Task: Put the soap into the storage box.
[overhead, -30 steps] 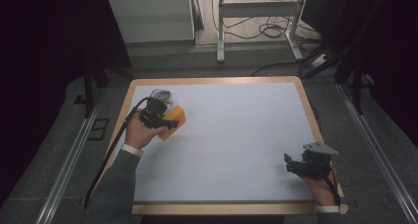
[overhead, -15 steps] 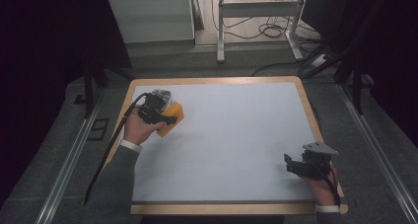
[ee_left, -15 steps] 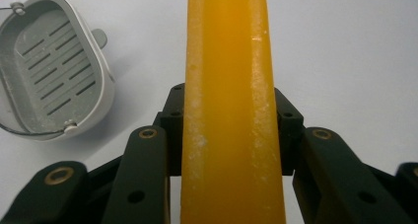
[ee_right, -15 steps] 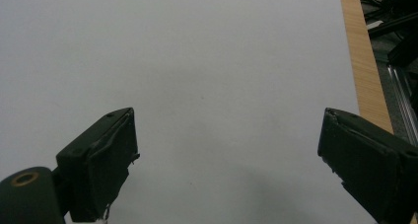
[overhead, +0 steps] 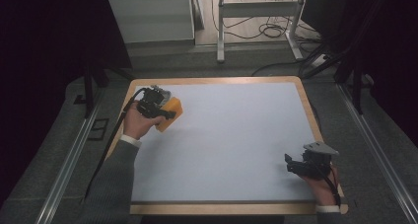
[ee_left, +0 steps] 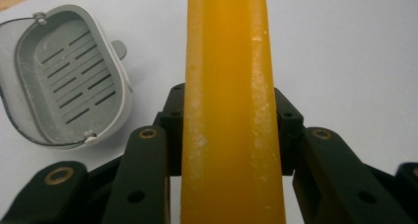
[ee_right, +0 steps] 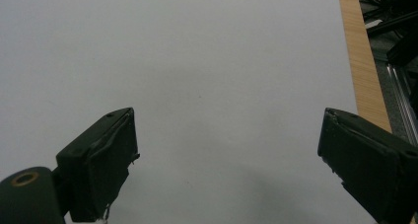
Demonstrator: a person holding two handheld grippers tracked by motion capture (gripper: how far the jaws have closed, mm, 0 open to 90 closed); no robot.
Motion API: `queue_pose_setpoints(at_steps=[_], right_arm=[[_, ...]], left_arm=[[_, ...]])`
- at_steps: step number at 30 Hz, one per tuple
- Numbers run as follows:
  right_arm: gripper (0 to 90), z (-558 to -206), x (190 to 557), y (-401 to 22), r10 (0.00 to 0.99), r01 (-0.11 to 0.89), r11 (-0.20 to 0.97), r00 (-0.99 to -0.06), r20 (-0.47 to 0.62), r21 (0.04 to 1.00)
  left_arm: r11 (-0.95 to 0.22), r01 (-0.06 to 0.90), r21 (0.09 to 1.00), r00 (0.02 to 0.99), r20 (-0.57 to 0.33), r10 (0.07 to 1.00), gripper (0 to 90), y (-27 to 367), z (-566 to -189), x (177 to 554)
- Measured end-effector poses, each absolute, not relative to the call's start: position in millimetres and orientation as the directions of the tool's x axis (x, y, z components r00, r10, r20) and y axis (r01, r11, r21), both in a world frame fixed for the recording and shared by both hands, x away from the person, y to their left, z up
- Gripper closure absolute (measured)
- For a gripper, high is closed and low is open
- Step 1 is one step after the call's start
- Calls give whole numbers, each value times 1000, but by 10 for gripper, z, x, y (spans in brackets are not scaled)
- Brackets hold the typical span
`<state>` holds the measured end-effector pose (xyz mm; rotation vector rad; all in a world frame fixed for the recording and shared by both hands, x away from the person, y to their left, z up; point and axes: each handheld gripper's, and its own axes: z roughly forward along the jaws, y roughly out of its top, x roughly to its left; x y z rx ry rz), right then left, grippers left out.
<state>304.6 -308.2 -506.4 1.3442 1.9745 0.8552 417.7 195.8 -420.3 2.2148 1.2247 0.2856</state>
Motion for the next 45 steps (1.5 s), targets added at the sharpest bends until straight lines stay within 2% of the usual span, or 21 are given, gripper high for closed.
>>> queue_pose_setpoints(at_steps=[45], right_arm=[[82, -5079, 3055, -3119, 946, 565, 280, -302, -120, 776]], left_arm=[[-252, 774, 581, 416, -165, 894, 612, 2297, -4272, 4704]])
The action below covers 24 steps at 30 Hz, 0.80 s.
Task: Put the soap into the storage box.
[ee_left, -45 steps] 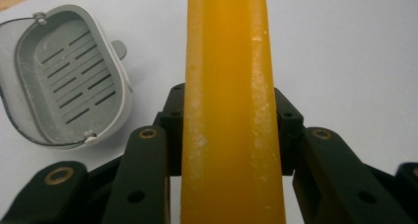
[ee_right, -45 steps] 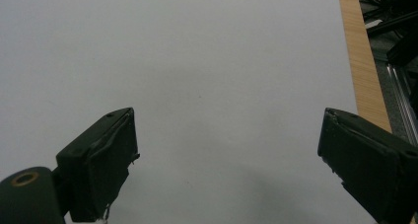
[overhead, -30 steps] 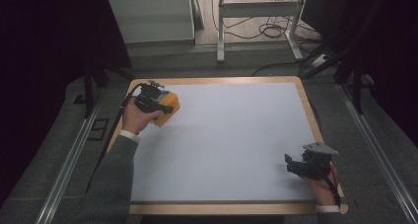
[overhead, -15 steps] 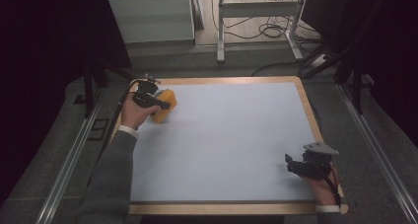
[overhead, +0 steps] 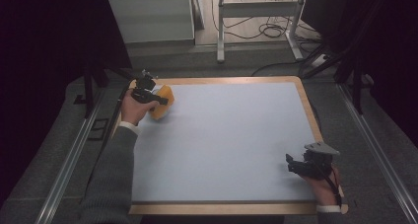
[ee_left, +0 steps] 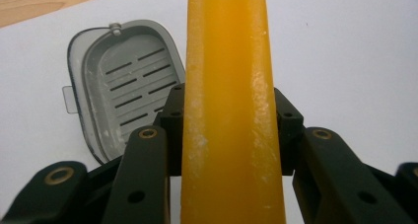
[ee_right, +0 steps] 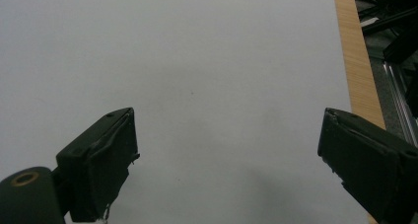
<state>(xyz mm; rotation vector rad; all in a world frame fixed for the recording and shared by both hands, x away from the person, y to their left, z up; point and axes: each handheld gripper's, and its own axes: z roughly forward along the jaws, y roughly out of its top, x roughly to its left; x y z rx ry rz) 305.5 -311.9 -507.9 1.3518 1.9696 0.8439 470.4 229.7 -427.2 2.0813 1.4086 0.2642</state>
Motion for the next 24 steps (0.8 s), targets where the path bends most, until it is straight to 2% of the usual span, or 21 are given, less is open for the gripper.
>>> queue_pose_setpoints(at_steps=[24], right_arm=[[82, -5102, 3065, -3128, 947, 571, 278, -300, -119, 773]], left_arm=[[-97, 766, 636, 299, -218, 929, 612, 2493, -4402, 4990]])
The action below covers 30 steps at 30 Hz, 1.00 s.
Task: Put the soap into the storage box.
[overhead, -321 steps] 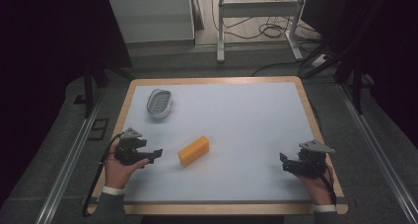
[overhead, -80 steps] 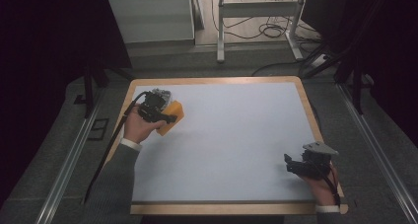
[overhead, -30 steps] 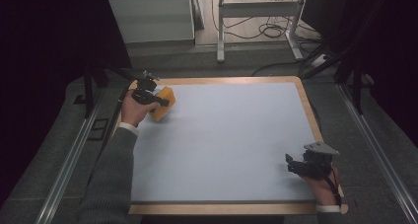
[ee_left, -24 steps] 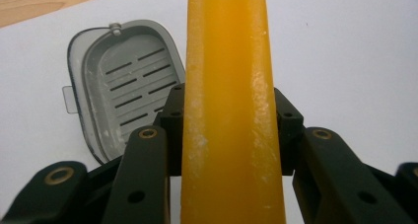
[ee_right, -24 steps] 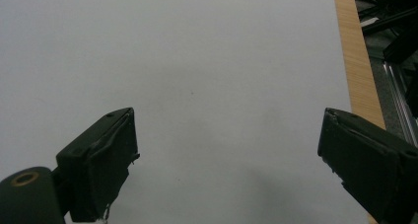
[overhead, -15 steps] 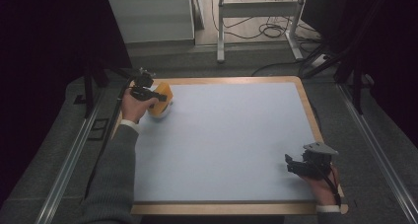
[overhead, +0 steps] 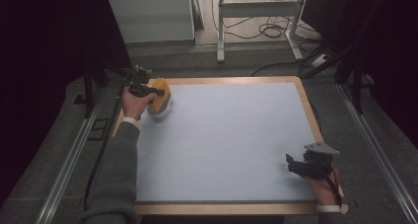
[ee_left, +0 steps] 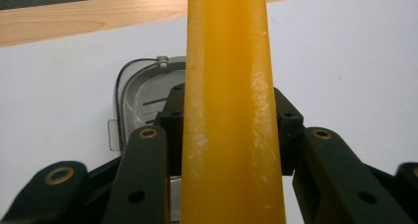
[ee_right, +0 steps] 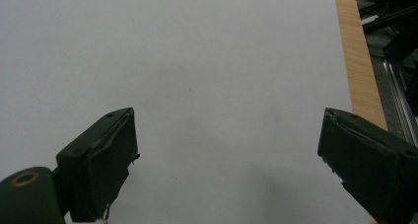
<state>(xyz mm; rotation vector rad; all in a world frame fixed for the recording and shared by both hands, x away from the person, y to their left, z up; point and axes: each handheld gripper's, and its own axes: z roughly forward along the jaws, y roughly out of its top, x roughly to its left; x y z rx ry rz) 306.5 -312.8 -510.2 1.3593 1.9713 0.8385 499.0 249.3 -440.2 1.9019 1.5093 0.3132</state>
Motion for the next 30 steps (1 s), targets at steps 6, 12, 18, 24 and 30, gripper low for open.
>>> queue_pose_setpoints(at_steps=[6, 12, 18, 24, 30], right_arm=[[82, -5110, 3068, -3135, 947, 572, 279, -299, -121, 772], [82, -5131, 3078, -3138, 946, 576, 283, -300, -123, 767], [82, -5145, 3085, -3134, 946, 579, 284, -297, -126, 764], [82, -5143, 3083, -3135, 946, 579, 283, -299, -124, 764], [82, -5147, 3085, -3134, 945, 579, 287, -301, -127, 764]], left_arm=[[-67, 769, 636, 268, -224, 937, 612, 2505, -4465, 5045], [-51, 783, 620, 241, -227, 943, 612, 2504, -4560, 5087], [-30, 791, 612, 220, -238, 946, 612, 2485, -4642, 5124], [-23, 801, 598, 201, -233, 952, 612, 2483, -4699, 5158], [-16, 809, 587, 190, -235, 953, 612, 2506, -4783, 5165]])
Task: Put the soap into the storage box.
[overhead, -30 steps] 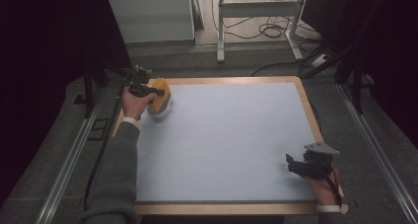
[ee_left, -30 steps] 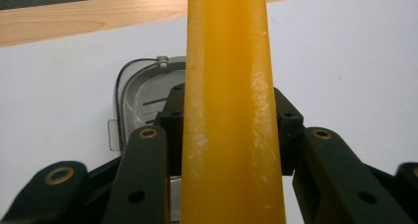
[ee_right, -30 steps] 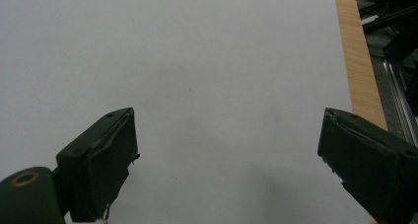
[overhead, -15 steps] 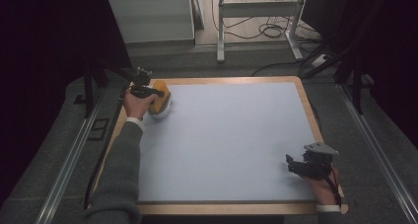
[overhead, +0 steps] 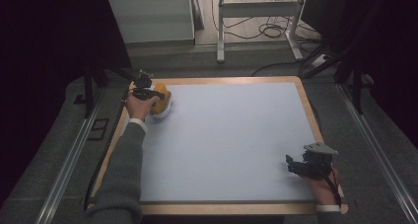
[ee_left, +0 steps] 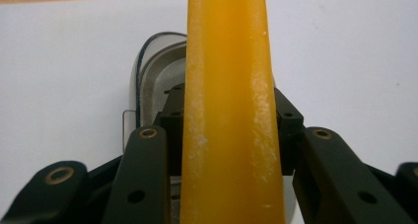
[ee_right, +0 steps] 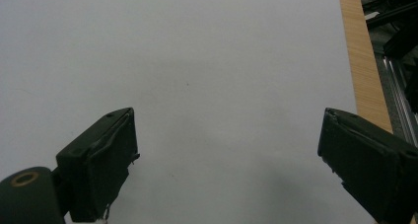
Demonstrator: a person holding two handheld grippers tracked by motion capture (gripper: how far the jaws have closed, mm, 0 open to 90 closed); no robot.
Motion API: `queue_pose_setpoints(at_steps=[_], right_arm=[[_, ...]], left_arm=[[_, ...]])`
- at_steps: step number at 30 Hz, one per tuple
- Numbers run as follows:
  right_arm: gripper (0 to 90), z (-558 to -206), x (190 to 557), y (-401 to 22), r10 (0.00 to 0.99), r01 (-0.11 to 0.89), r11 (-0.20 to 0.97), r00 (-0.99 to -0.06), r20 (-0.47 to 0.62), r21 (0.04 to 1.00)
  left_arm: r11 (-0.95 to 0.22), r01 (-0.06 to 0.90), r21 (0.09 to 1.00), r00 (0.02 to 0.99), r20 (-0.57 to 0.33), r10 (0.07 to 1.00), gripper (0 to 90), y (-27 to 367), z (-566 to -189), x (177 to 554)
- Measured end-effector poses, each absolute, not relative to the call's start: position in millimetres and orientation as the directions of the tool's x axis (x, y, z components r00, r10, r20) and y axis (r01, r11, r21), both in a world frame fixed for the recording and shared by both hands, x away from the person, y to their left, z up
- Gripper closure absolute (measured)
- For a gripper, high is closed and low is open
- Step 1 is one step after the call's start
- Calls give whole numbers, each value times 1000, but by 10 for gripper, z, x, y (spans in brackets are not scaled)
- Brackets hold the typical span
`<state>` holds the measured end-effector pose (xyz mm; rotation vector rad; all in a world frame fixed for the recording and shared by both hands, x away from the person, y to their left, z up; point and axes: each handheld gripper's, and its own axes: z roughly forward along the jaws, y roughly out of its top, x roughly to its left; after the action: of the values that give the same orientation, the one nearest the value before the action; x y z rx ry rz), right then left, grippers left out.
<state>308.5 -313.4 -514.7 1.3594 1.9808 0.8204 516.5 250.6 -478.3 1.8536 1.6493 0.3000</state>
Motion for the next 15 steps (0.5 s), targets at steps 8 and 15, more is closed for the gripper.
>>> queue_pose_setpoints(at_steps=[8, 15], right_arm=[[82, -5155, 3088, -3123, 944, 580, 290, -304, -128, 761], [82, -5146, 3083, -3098, 941, 576, 297, -311, -132, 761]], left_arm=[[18, 747, 665, 205, -256, 945, 542, 2555, -4676, 5094], [8, 716, 698, 208, -225, 952, 348, 2575, -4498, 4995]])
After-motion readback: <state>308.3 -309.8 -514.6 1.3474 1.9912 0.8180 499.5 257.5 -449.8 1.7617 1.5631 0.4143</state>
